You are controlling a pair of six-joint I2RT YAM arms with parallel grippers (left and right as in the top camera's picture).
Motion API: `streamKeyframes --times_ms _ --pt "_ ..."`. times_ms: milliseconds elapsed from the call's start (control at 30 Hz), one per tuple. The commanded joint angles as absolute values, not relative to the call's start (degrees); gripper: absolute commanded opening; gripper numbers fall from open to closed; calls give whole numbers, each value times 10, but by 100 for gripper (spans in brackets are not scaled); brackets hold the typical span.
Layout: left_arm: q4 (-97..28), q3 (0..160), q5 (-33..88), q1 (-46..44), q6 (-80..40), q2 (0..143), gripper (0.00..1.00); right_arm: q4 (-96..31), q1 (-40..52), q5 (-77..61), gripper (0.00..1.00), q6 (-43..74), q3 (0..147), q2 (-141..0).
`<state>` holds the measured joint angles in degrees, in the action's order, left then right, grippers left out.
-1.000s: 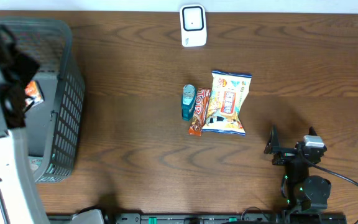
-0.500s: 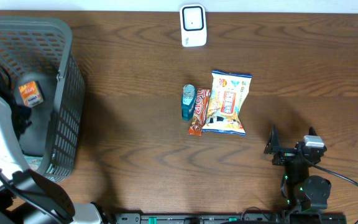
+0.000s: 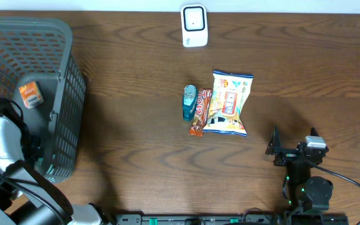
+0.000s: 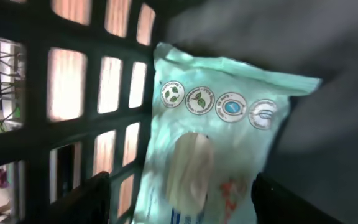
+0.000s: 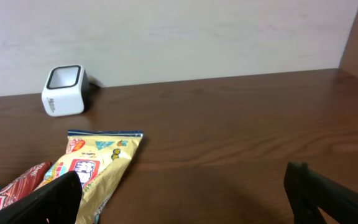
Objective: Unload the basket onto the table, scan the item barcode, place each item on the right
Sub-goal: 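Reach the left gripper into the basket and grasp the green pouch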
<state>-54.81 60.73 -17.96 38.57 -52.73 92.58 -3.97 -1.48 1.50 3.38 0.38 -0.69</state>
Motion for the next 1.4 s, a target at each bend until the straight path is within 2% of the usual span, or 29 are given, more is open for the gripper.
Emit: streamKeyframes --times_ms 0,133,167,200,233,300,533,800,967,1133,1367 --pt "-504 567 -190 387 -520 934 72 -41 -19 18 99 27 3 -4" --pt "-468 542 -190 387 -511 952 72 -41 -19 18 99 27 3 -4" --pt "-464 538 -190 387 -511 957 67 -41 -19 18 99 27 3 -4" --pt "-461 536 -189 387 -511 962 60 -41 -19 18 99 27 3 -4" --pt "-461 535 -190 387 -511 970 38 -41 -19 18 99 27 3 -4" --pt "-461 535 -187 387 -511 978 8 -41 -19 18 99 27 3 -4" --pt "-451 571 -180 387 -510 953 7 -41 -19 18 99 27 3 -4" --pt "-402 669 20 382 -487 859 7 -41 -19 18 99 27 3 -4" --pt "-341 682 120 366 -485 769 7 -41 -19 18 99 27 3 -4" --pt "-279 682 129 335 -475 656 7 -41 -19 18 99 27 3 -4" --pt "-271 682 189 258 -373 491 7 -41 -19 18 99 27 3 -4"
